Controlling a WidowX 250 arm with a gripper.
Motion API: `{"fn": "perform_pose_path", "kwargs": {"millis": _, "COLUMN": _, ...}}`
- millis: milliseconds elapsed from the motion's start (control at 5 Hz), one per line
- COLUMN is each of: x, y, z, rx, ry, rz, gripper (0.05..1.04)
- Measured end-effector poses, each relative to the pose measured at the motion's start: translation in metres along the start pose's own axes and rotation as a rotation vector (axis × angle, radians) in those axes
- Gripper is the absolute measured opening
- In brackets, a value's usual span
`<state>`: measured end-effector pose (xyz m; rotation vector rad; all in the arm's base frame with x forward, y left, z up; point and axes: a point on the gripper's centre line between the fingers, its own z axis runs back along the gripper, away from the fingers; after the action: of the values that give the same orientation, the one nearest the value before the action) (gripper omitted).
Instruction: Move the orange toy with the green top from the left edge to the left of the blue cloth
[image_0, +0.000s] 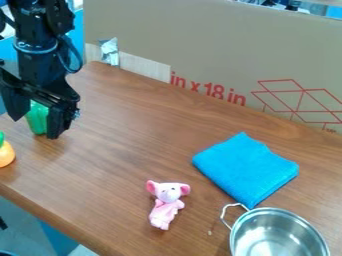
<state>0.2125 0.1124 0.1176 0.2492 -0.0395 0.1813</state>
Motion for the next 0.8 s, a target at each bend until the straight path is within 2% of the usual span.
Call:
{"fn": "perform_pose_path", "kwargs": {"millis": 200, "x": -0.002, "y": -0.002, "z": -0.005, "rx": -0.004, "ry": 0.02, "rz": -0.008, "gripper": 1.001}}
{"fn": "perform_pose_path", "kwargs": {"millis": 400, "x": 0.003, "y": 0.016, "z": -0.014, "rx": 0.029, "ry": 0.022, "rz": -0.006, "gripper": 1.001}}
{"fn": "perform_pose_path", "kwargs": {"millis": 600, "x": 0.011, "y": 0.039, "z": -0.015, "rx": 0.035, "ry": 0.015, "rz": 0.036, "gripper": 1.001}}
{"fn": "perform_pose_path", "kwargs": {"millis": 800, "x": 0.011, "y": 0.057, "z": -0.017, "rx": 0.014, "ry": -0.001, "rz": -0.019, "gripper": 1.001}}
